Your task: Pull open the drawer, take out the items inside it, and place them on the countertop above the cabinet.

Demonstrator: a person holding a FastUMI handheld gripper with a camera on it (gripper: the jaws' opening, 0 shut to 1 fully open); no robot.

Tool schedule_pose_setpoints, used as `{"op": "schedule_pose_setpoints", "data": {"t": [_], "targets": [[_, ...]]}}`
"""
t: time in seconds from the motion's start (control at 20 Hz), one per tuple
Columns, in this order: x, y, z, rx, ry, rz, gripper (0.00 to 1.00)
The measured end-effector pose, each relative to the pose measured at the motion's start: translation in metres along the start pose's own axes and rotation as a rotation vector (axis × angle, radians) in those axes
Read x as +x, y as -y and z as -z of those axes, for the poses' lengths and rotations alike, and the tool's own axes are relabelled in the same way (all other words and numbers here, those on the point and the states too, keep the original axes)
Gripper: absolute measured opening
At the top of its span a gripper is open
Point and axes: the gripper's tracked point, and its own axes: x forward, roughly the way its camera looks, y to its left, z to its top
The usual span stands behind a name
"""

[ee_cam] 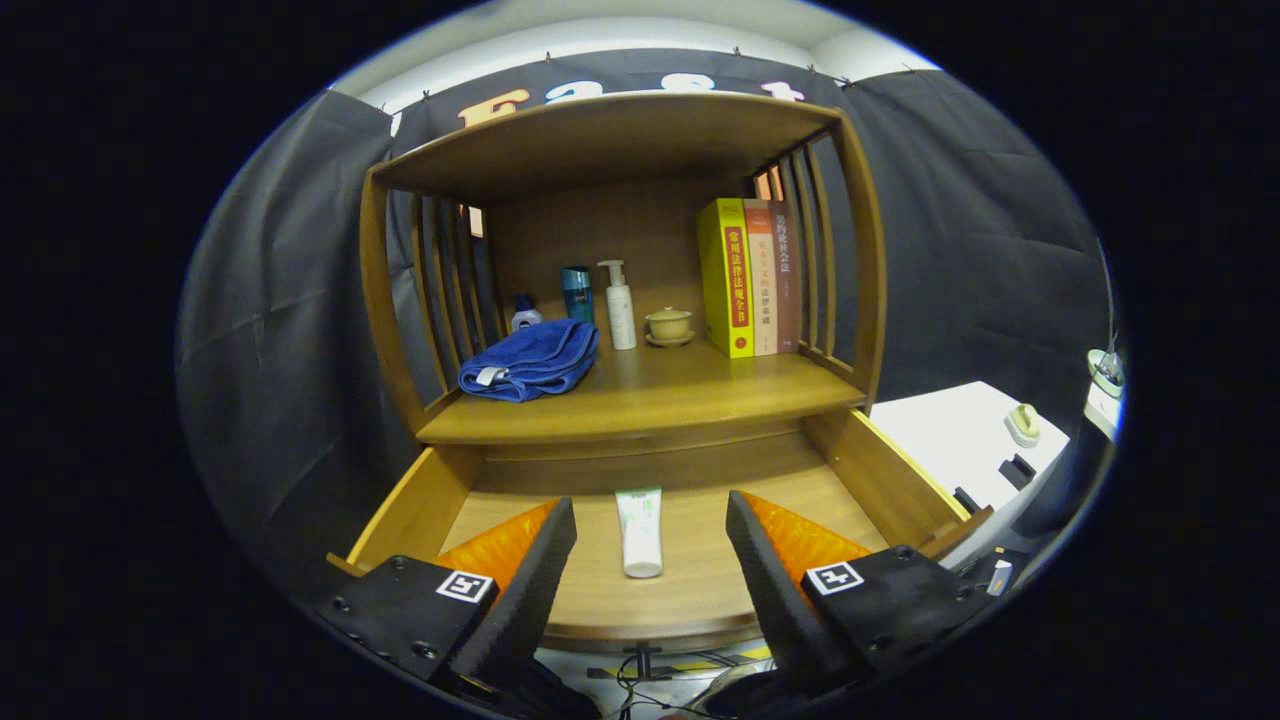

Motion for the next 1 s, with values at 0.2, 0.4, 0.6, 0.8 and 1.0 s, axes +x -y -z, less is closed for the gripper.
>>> {"op": "schedule_pose_setpoints", "data": {"t": [0.2, 0.4, 0.6, 0.8, 1.0], "targets": [[0.033, -0.015, -0.008, 0.004, -0.133, -0.050, 0.98], [0.071, -0.029, 0.000, -0.079, -0.278, -0.084, 0.98], [0.110, -0.033, 0.026, -0.102, -0.463, -0.093, 0.99], [0.142, -0.019, 0.052, -0.078, -0.617, -0.045, 0.99], [0.161, -0.002, 0.077, -0.069, -0.732, 0.008, 0.99]]}}
